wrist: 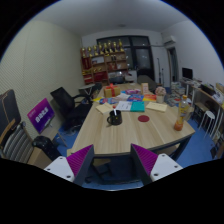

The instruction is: Pour water

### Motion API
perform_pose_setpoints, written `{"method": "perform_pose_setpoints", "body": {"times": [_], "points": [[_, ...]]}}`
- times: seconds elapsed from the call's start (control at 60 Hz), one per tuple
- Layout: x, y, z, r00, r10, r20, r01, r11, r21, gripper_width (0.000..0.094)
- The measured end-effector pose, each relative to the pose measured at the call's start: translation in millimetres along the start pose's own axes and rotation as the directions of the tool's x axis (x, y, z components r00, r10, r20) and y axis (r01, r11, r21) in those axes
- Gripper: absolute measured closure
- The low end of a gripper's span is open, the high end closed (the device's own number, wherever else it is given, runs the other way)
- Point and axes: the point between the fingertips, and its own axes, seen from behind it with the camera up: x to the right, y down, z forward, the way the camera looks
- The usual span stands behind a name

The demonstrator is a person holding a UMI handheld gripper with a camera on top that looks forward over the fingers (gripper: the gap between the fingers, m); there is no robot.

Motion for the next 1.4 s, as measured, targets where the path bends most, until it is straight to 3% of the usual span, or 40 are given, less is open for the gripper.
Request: {"method": "perform_pose_setpoints", "body": {"times": [0.183, 0.333, 0.467, 0.65, 0.867, 1.0, 1.083, 1.25, 1.4], "points": [[67, -16, -6, 0.994, 0.011, -0.111, -0.004, 0.998, 0.060, 0.0124], [186, -13, 7, 0.972, -0.031, -0.234, 0.045, 0.997, 0.058, 0.0126], [290, -36, 52, 0.967, -0.005, -0.256, 0.040, 0.991, 0.130, 0.0124], [403, -56, 148, 0.964, -0.003, -0.265, 0.049, 0.985, 0.167, 0.0106], [432, -55, 244, 0.979, -0.006, -0.205, 0.048, 0.979, 0.200, 0.0110], [439, -65, 273, 0.976, -0.017, -0.219, 0.070, 0.968, 0.240, 0.0126], [458, -69, 273, 0.966, -0.031, -0.257, 0.093, 0.968, 0.232, 0.0477], [454, -68, 277, 0.972, -0.039, -0.231, 0.094, 0.969, 0.230, 0.0493], [447, -68, 285, 0.965, -0.018, -0.263, 0.060, 0.986, 0.154, 0.0537]]}}
